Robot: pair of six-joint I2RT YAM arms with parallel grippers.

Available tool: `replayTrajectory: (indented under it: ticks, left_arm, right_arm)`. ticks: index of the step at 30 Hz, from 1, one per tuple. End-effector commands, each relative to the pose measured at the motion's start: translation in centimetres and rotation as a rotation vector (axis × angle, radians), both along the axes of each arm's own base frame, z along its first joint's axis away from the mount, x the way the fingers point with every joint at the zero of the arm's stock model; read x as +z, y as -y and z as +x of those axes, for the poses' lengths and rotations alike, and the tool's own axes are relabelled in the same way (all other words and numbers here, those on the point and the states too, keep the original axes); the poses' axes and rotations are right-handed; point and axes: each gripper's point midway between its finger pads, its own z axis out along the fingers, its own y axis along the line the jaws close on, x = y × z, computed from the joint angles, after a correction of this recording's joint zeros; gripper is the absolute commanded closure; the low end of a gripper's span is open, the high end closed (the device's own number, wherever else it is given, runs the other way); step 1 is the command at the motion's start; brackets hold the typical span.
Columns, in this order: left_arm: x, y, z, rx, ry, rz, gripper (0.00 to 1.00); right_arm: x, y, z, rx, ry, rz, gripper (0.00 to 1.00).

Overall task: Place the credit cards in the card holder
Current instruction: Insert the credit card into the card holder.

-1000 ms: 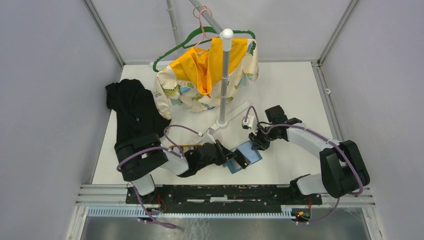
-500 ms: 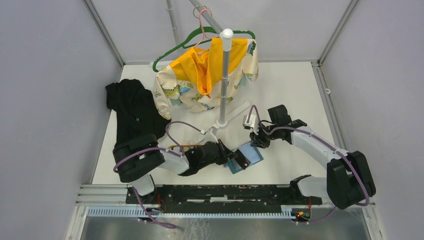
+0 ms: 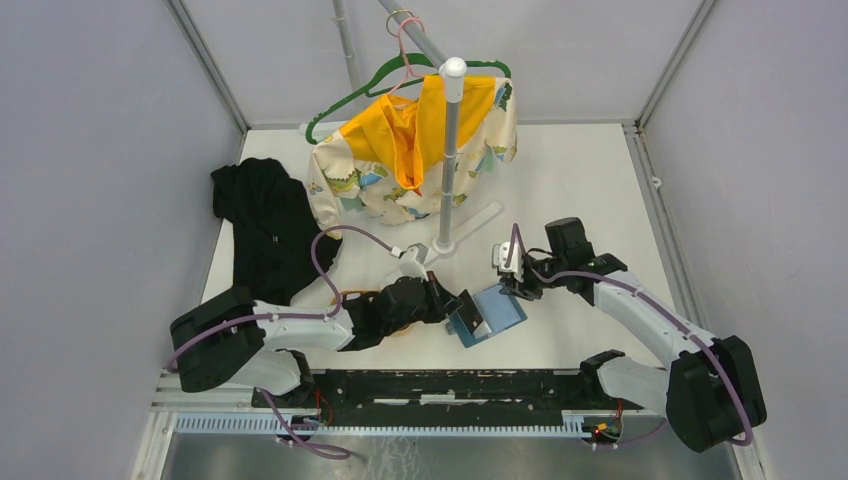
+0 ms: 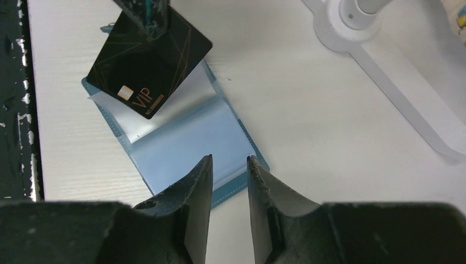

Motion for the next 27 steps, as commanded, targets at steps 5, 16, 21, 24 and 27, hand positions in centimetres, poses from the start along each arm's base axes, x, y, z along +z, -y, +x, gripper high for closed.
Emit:
replayTrajectory:
  ticks: [5, 16, 21, 24, 27]
  left_arm:
    - [1.4, 0.8, -1.1, -0.080, 0.029, -0.068, 0.98]
    - [1.3, 2.3, -0.8, -0.060, -0.021, -0.221, 0.98]
    - [0.7, 2.4, -0.5, -0.046, -0.056, -0.262, 0.98]
    - [0.4, 2.1, -0.1, -0.018, -0.077, -0.289, 0.98]
    - [0.0, 1.6, 0.4, 0.021, -0.088, -0.300, 0.98]
  right_arm:
    - [-0.7, -1.0, -3.2, 0.310, 0.155, 0.055, 0.64]
    - [-4.5, 0.5, -6.1, 0.568, 0.297, -0.027, 0.67]
    - [-5.0, 1.0, -5.7, 0.561, 0.278, -0.072, 0.70]
    - [-5.2, 1.1, -5.5, 0.557, 0.282, -0.084, 0.70]
    - [-5.3, 1.2, -5.5, 0.550, 0.275, -0.090, 0.71]
